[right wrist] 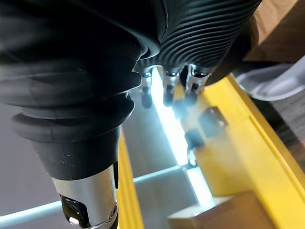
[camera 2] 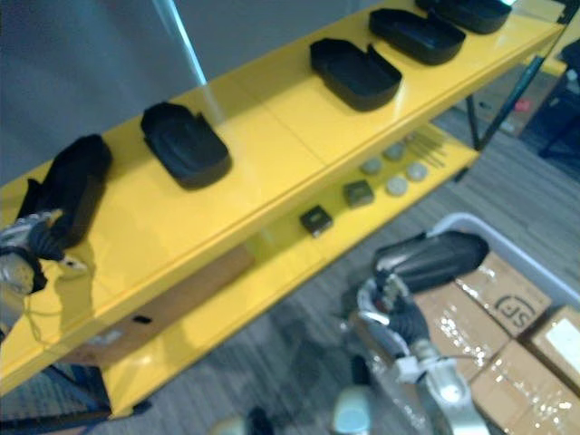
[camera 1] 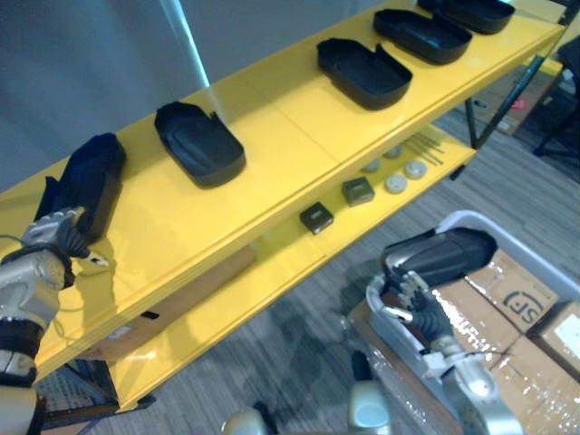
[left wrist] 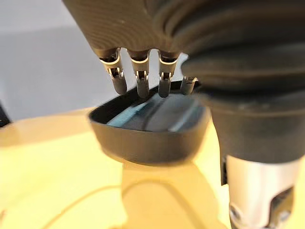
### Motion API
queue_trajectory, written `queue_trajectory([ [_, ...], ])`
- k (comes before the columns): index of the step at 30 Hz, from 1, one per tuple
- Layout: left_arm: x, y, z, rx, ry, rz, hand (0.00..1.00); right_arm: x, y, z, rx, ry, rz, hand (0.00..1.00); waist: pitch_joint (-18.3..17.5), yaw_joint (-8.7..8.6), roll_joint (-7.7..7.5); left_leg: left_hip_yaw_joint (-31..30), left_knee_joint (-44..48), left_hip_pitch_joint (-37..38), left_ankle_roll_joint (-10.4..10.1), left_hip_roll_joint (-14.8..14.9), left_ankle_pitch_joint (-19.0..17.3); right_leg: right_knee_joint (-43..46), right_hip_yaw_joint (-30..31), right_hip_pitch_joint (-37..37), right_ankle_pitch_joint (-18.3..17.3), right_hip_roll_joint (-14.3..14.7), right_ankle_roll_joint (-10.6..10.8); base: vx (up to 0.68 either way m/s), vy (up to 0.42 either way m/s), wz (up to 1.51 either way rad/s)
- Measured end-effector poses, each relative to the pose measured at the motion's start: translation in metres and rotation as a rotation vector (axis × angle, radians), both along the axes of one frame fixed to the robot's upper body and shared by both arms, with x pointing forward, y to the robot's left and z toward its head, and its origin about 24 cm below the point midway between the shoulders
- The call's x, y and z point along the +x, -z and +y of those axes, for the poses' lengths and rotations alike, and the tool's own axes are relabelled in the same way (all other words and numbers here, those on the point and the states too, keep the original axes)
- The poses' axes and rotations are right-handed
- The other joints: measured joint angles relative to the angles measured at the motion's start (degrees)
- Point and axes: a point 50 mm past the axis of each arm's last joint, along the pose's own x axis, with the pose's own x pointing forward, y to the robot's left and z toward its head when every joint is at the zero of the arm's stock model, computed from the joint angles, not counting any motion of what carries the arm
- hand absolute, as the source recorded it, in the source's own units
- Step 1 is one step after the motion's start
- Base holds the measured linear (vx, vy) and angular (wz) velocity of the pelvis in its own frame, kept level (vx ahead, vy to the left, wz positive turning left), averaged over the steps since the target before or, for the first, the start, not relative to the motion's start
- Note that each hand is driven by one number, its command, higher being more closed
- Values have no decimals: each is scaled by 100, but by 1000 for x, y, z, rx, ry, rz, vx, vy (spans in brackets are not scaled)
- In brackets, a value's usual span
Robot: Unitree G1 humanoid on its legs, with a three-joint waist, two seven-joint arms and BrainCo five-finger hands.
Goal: Walk over and take plastic housings, then place them on the shelf
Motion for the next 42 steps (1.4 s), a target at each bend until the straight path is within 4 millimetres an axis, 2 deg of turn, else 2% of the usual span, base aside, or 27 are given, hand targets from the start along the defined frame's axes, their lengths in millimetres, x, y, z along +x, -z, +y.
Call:
queue_trajectory([
  [4,3,-7,-6,-4,24,-187,0,0,1,0,1,2,2,0,-3,18,-27,-2,1,0,0,1,0,0,-1,0,0,1,0,0,0,0],
  [8,6,-34,-24,-92,126,-618,0,-3,5,1,12,12,13,0,-5,69,-36,-8,0,-3,0,0,0,1,-6,0,0,0,0,0,0,0],
  [10,7,-43,-32,-63,173,-693,0,-4,9,1,20,19,26,0,-4,74,-44,-8,1,-3,0,1,0,3,-6,0,-1,0,0,0,0,0],
  [13,9,-42,-33,-15,195,-629,0,-4,9,1,21,20,13,0,-1,71,-50,-7,0,-2,0,6,-1,3,-4,0,-1,3,-1,0,0,0],
  [14,9,-35,-30,-30,186,-543,0,-4,9,1,21,20,13,0,1,77,-71,-7,2,-1,0,13,-1,3,-4,0,-1,12,-1,0,0,0],
  [19,9,-26,-27,-65,185,-405,0,-4,9,1,21,21,13,0,2,92,-104,-6,7,-1,0,22,-1,5,-4,0,-2,20,-2,0,0,0],
  [25,5,-14,-13,-77,77,-217,0,-1,7,1,20,18,11,0,1,84,-107,-4,8,0,0,34,-1,7,-3,0,-4,30,-5,0,0,0],
  [35,-9,-3,13,-101,-107,-86,0,-1,7,2,20,16,12,0,10,63,-123,0,5,-1,0,31,0,13,3,-11,-6,31,-5,0,0,0],
  [41,-14,2,21,-123,-170,-38,0,-1,8,2,20,15,22,0,36,63,-173,8,8,-3,0,31,0,29,12,-27,-7,34,-6,0,0,0],
  [42,-14,3,21,-128,-168,-31,100,-1,8,2,20,14,22,0,48,64,-192,15,12,-8,0,30,0,39,12,-43,-7,33,-7,0,0,0],
])
